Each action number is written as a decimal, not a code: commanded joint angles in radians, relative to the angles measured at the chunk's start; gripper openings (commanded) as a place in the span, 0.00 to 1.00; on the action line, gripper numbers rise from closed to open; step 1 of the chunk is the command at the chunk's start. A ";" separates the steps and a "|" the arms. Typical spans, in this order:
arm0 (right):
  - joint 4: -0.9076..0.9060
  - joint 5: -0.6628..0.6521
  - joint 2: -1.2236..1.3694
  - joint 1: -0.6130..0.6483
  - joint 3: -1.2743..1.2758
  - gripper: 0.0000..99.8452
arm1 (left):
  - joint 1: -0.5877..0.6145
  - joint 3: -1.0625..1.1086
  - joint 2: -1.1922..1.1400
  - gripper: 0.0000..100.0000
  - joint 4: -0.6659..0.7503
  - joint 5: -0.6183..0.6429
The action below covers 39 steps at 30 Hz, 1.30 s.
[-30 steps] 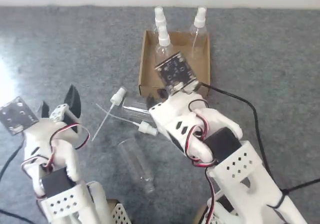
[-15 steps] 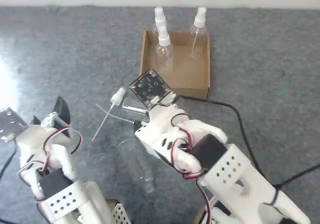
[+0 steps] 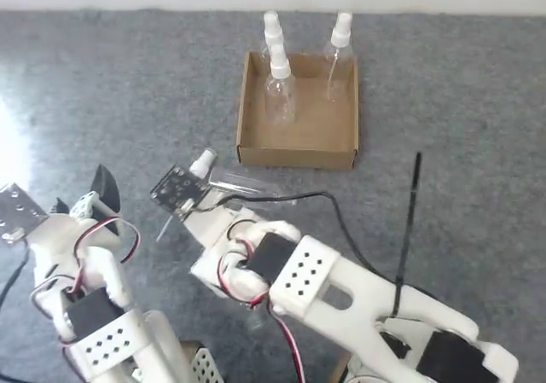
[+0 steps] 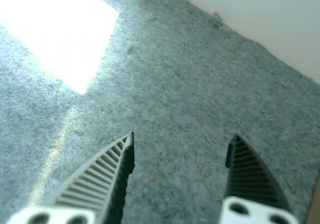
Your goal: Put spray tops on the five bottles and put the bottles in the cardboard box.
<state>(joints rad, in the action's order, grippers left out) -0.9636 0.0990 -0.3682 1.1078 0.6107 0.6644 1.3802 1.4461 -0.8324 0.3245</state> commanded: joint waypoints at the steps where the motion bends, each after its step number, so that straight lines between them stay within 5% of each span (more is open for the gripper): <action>1: -0.004 0.023 0.018 0.031 -0.014 0.24 | 0.008 -0.005 0.012 0.28 0.031 0.020; 6: -0.012 0.089 0.116 0.033 -0.021 0.36 | 0.008 -0.005 0.012 0.28 0.031 0.020; 15: -0.008 0.087 0.262 0.053 -0.023 0.36 | 0.008 -0.004 0.012 0.28 0.031 0.018; 24: -0.012 0.087 0.289 0.018 -0.052 0.10 | 0.008 -0.004 0.012 0.28 0.031 0.017; 39: -0.157 0.094 0.001 -0.088 -0.071 0.08 | 0.008 -0.004 0.012 0.28 0.031 0.017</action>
<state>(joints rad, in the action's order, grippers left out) -1.0894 0.1818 -0.2547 1.0664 0.6091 0.6644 1.3802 1.4461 -0.8309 0.3245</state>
